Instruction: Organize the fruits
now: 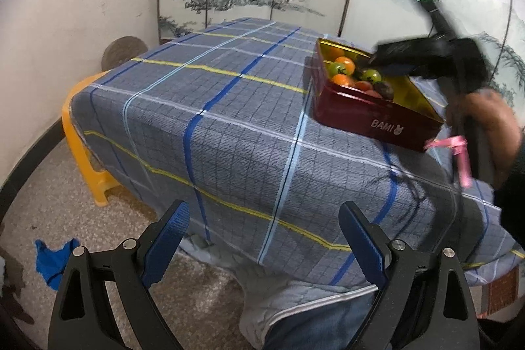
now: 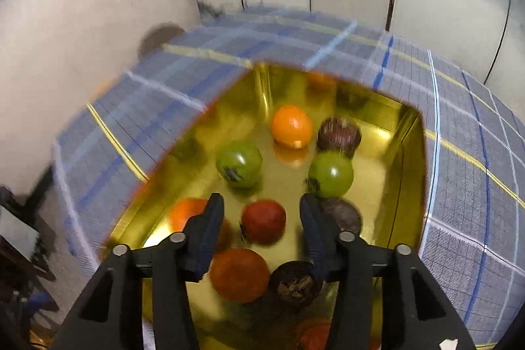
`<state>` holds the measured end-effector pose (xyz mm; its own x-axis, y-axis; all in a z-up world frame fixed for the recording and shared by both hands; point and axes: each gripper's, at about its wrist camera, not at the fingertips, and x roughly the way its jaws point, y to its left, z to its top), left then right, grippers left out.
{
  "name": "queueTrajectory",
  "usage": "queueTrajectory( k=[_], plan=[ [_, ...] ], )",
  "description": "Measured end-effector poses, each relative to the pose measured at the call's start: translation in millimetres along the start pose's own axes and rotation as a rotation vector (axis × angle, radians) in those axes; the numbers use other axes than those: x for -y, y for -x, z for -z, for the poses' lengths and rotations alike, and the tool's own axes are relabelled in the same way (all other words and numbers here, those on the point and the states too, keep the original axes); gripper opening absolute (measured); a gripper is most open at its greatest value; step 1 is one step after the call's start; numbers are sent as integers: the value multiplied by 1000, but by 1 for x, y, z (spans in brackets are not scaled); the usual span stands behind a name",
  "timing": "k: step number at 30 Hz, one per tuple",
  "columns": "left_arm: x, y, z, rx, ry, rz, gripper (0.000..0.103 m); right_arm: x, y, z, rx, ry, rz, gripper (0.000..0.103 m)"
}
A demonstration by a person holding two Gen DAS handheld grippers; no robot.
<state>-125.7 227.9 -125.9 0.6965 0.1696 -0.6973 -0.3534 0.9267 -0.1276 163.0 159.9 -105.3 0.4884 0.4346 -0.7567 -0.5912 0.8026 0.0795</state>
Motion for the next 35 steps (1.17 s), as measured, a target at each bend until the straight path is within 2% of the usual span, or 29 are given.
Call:
queueTrajectory(
  k=[1, 2, 4, 5, 8, 11, 14, 15, 17, 21, 26, 29, 35],
  plan=[
    [1, 0, -1, 4, -2, -26, 100, 2, 13, -1, 43, -3, -3, 57],
    [2, 0, -2, 15, -8, -40, 101, 5, 27, -1, 90, -8, 1, 69],
    [11, 1, -6, 40, -48, -65, 103, 15, 55, -1, 171, -28, 3, 86],
    [17, 1, -10, 55, -79, -78, 103, 23, 70, 1, 213, -42, 15, 90],
    [42, 0, -28, 116, -155, -124, 103, 43, 102, 11, 281, -74, 71, 96],
    [70, 0, -47, 175, -198, -168, 103, 64, 124, 31, 299, -114, 104, 97],
    [104, -7, -66, 209, -214, -294, 103, 86, 138, 55, 305, -171, 105, 97],
    [113, -10, -70, 203, -236, -309, 103, 93, 143, 63, 307, -188, 107, 97],
    [130, -15, -79, 174, -270, -267, 103, 105, 154, 81, 313, -223, 113, 97],
    [148, -19, -92, 125, -236, -142, 103, 130, 171, 106, 334, -294, 117, 97],
    [162, -22, -105, 93, -191, -72, 103, 149, 175, 121, 335, -353, 112, 97],
    [167, -26, -109, 60, -175, -81, 103, 152, 174, 127, 331, -358, 110, 97],
    [173, -22, -105, 73, -175, -110, 103, 161, 176, 137, 333, -370, 101, 97]
  ],
)
